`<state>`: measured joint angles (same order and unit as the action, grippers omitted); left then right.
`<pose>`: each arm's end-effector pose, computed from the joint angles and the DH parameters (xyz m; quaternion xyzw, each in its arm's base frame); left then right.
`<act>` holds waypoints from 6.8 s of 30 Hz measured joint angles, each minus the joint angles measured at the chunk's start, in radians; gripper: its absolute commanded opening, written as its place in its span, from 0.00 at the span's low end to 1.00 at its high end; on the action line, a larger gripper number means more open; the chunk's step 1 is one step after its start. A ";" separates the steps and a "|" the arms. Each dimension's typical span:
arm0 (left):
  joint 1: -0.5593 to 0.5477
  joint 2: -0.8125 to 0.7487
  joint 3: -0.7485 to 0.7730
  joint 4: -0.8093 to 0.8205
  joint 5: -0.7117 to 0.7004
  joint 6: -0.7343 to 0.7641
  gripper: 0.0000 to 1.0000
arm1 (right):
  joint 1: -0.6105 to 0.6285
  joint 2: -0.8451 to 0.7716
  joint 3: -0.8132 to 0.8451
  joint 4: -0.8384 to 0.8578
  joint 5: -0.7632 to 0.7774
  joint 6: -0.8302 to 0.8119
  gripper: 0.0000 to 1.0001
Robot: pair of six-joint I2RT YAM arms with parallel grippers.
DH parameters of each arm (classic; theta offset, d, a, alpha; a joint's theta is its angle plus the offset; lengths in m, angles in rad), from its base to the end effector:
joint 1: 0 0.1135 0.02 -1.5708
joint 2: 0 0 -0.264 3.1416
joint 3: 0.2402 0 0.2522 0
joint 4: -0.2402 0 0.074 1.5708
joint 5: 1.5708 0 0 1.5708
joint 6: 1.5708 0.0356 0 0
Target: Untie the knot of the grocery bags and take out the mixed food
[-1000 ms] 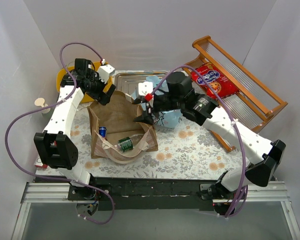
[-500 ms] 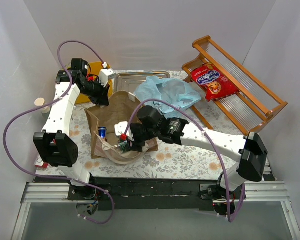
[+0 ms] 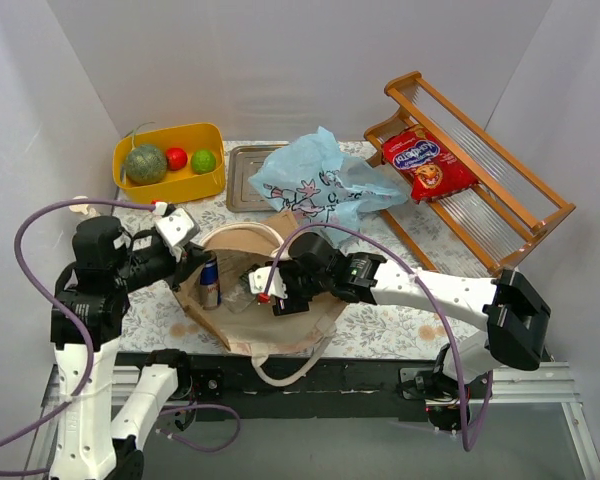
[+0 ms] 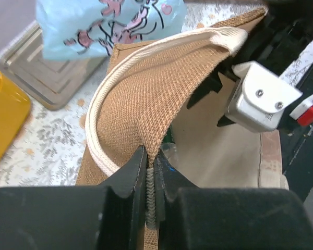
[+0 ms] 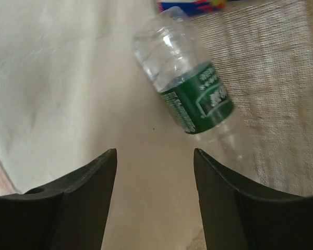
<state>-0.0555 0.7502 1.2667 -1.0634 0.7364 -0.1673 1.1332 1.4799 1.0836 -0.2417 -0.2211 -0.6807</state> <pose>0.0945 -0.0292 0.4144 0.1306 0.8219 -0.3627 0.4193 0.1338 0.3045 0.2724 -0.7298 0.5079 0.1963 0.4134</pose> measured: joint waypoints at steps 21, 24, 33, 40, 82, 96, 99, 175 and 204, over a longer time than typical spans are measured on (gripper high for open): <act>0.002 0.309 -0.087 0.140 0.019 -0.148 0.00 | -0.011 0.330 0.160 0.178 -0.073 -0.364 0.85; 0.002 0.309 -0.087 0.144 0.019 -0.152 0.00 | -0.013 0.378 0.196 0.211 -0.062 -0.402 0.86; 0.002 0.316 -0.087 0.145 0.005 -0.154 0.00 | -0.029 0.547 0.340 0.186 -0.048 -0.514 0.65; 0.002 0.344 -0.085 0.167 -0.019 -0.154 0.00 | -0.056 0.588 0.427 0.082 -0.071 -0.586 0.13; 0.107 0.849 0.325 0.299 0.692 -0.948 0.98 | -0.151 -0.222 -0.038 0.466 -0.360 -1.198 0.01; -0.029 0.846 0.264 0.500 0.741 -1.052 0.78 | -0.151 -0.101 0.043 0.401 -0.368 -1.260 0.01; -0.034 0.846 0.260 0.526 0.747 -1.071 0.47 | -0.151 -0.093 0.054 0.402 -0.359 -1.258 0.08; -0.158 0.534 0.095 0.912 -0.007 -0.486 0.98 | -0.798 0.247 0.918 0.180 -0.279 0.640 0.01; -0.109 0.535 0.082 0.869 0.009 -0.536 0.98 | -1.116 0.460 1.103 0.319 -0.035 0.573 0.01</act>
<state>-0.1650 1.2850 1.3487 -0.1944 0.7452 -0.7033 0.0174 1.9404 2.1864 0.0769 -0.2562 -0.1078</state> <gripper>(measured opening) 0.982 0.493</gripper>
